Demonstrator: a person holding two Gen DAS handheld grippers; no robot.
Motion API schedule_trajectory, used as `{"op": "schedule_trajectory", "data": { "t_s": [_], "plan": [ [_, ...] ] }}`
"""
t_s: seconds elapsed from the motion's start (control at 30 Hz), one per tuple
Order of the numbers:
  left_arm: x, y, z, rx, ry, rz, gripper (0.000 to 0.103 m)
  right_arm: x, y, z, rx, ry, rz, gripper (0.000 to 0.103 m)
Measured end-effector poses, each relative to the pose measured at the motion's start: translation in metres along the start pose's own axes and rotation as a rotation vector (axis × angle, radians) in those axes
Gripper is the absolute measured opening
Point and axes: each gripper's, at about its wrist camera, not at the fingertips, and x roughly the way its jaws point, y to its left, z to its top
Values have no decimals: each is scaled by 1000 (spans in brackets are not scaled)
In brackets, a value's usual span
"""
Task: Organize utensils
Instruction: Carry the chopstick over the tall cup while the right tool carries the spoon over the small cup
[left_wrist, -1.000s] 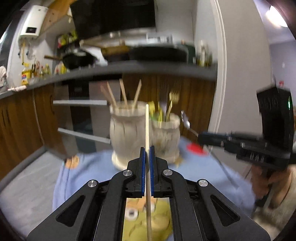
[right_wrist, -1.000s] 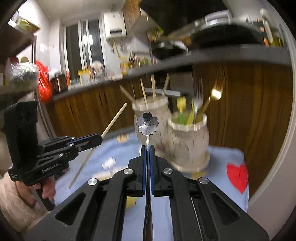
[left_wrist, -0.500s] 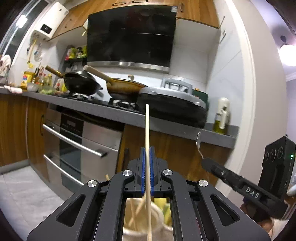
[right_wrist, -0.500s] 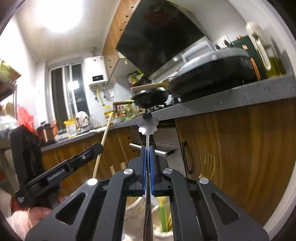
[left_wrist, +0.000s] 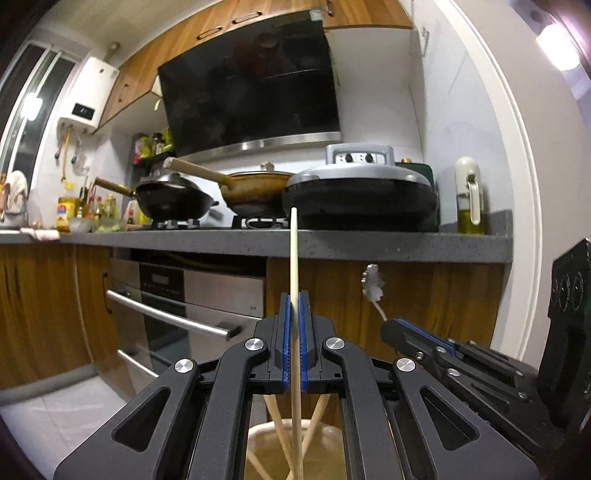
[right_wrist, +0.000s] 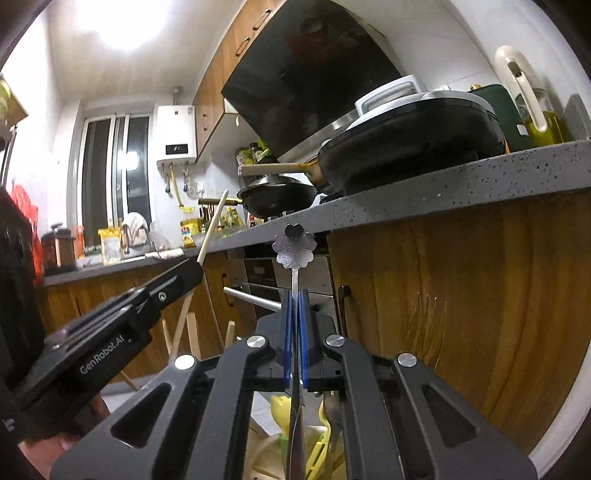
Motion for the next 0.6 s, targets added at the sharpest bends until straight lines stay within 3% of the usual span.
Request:
{"op": "schedule_trajectory", "data": {
  "t_s": [0.3, 0.6],
  "plan": [
    [-34, -5, -11, 84, 18, -43, 5, -18, -1, -5, -19, 72, 16, 4],
    [-54, 0, -28, 97, 128, -73, 5, -41, -11, -23, 6, 215, 11, 3]
  ]
}}
